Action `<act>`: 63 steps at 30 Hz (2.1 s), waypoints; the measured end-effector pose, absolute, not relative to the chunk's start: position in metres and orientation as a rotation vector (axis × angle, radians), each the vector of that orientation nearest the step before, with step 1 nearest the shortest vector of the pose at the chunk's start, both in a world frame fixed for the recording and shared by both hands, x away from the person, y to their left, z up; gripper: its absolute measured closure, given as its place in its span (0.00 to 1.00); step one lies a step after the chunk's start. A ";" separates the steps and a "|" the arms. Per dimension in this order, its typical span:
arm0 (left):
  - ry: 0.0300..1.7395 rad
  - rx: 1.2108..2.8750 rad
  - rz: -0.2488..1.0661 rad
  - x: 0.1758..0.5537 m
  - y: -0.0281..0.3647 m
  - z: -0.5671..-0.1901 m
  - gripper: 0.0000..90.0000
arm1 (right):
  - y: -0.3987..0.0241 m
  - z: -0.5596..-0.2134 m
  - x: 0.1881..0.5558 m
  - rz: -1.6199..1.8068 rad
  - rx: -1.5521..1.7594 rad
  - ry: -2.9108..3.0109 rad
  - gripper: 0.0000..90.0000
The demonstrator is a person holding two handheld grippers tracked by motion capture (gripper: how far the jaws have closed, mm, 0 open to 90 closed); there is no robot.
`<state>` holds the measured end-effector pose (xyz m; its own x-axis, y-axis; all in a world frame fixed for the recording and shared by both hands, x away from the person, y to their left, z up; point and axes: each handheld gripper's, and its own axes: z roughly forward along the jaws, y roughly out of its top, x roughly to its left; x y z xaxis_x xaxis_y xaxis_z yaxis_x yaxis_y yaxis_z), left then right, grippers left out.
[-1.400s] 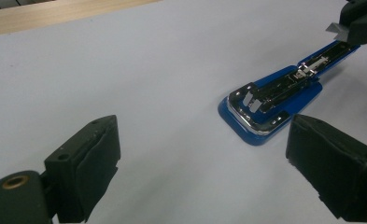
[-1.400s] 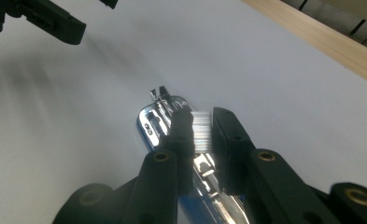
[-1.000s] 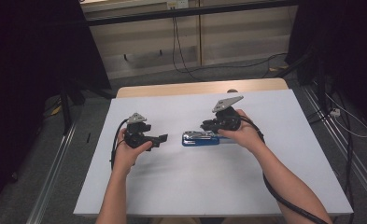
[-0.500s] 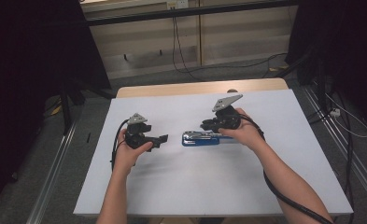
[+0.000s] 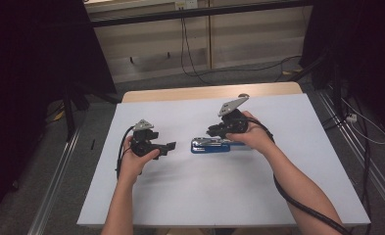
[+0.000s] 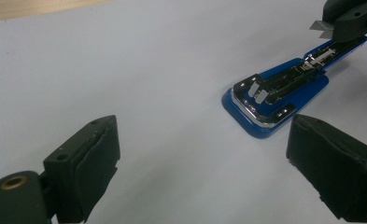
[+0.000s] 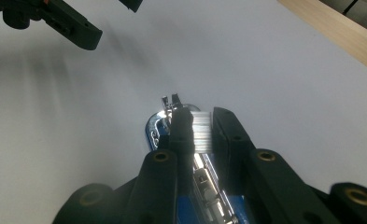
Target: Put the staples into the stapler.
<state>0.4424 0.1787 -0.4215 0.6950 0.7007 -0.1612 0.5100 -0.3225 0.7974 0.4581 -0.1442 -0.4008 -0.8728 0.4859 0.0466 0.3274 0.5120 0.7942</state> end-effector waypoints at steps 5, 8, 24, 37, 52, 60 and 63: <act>0.930 1.993 0.269 0.442 0.180 -0.421 0.11 | -0.141 -0.404 0.460 1.291 0.665 2.592 0.88; 0.937 1.989 0.265 0.442 0.180 -0.421 0.11 | -0.138 -0.406 0.462 1.299 0.647 2.599 0.88; 0.953 1.992 0.267 0.441 0.185 -0.423 0.11 | -0.128 -0.410 0.474 1.276 0.496 2.681 0.88; 0.961 1.981 0.264 0.442 0.187 -0.425 0.11 | -0.124 -0.413 0.485 1.256 0.461 2.724 0.88; 0.962 1.991 0.278 0.442 0.189 -0.425 0.11 | -0.116 -0.416 0.490 1.225 0.413 2.760 0.88; 0.967 1.995 0.276 0.442 0.189 -0.425 0.11 | -0.112 -0.420 0.492 1.207 0.392 2.779 0.88; 0.967 1.993 0.276 0.442 0.189 -0.425 0.11 | -0.110 -0.420 0.492 1.211 0.385 2.788 0.88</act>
